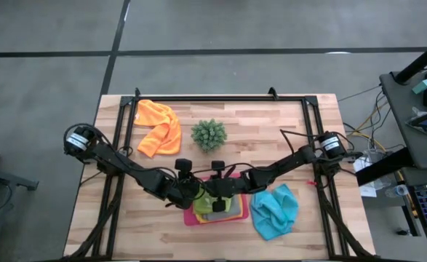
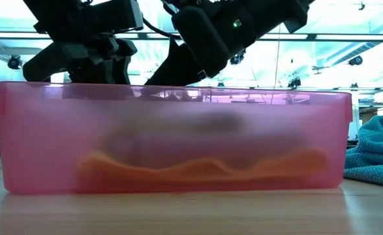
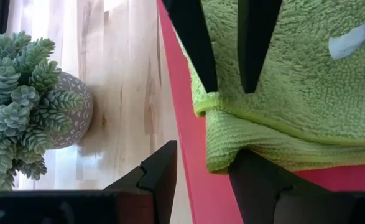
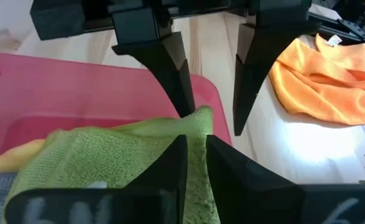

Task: Fold microfiber towels
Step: Put the green microfiber cloth into the pink bin

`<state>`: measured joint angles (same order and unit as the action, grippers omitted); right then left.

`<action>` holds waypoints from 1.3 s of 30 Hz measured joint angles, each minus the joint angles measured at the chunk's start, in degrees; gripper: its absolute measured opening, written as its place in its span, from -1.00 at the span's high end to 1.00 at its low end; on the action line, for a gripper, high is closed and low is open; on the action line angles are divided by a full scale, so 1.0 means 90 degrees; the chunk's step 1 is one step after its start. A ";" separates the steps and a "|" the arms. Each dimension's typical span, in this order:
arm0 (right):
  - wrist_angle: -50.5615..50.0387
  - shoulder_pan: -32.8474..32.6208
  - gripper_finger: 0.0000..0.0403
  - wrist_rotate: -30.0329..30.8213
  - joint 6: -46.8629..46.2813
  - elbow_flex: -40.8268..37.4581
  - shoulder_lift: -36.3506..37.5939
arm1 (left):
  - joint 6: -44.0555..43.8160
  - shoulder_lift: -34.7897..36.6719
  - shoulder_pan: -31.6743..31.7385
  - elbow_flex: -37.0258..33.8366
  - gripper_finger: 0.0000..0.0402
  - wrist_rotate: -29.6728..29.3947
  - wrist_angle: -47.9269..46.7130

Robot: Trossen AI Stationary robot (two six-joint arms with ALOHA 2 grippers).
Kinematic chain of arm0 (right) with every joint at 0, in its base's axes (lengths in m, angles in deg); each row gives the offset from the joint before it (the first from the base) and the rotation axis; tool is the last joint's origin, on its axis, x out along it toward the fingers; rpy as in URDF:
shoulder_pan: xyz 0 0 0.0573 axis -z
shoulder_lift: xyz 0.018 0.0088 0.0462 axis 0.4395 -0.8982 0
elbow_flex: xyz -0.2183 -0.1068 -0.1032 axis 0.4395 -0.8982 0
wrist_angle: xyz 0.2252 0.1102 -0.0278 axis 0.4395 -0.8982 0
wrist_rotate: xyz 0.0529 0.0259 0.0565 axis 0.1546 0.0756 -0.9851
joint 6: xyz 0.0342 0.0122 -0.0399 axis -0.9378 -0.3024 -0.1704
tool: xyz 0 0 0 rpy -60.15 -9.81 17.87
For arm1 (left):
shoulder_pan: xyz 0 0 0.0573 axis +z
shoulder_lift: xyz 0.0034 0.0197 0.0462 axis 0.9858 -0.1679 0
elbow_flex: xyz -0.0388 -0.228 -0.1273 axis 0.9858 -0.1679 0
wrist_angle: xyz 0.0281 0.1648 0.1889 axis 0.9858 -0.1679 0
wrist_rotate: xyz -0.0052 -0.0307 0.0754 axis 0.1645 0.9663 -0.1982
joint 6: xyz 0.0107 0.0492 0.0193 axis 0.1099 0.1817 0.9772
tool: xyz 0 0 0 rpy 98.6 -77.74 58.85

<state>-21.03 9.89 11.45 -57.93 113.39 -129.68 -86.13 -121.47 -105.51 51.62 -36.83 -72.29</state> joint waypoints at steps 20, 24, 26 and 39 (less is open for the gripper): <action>0.0481 0.0024 0.96 0.0009 0.0240 -0.0028 0.0000 | -0.0002 0.0000 -0.0001 0.0000 0.38 -0.0016 -0.0018; 0.0242 0.0032 0.92 -0.0002 -0.0027 -0.0028 0.0000 | -0.0010 0.0000 -0.0001 0.0000 0.38 -0.0013 -0.0057; 0.0145 0.0038 0.86 -0.0001 -0.0146 -0.0028 0.0000 | -0.0012 0.0000 -0.0001 -0.0002 0.38 -0.0013 -0.0057; -0.0037 0.0041 0.39 -0.0002 -0.0121 -0.0036 -0.0019 | -0.0027 0.0000 -0.0001 -0.0015 0.38 -0.0008 -0.0053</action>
<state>-21.36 10.26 11.43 -59.01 113.06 -129.86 -86.37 -121.47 -105.53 51.49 -36.91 -72.77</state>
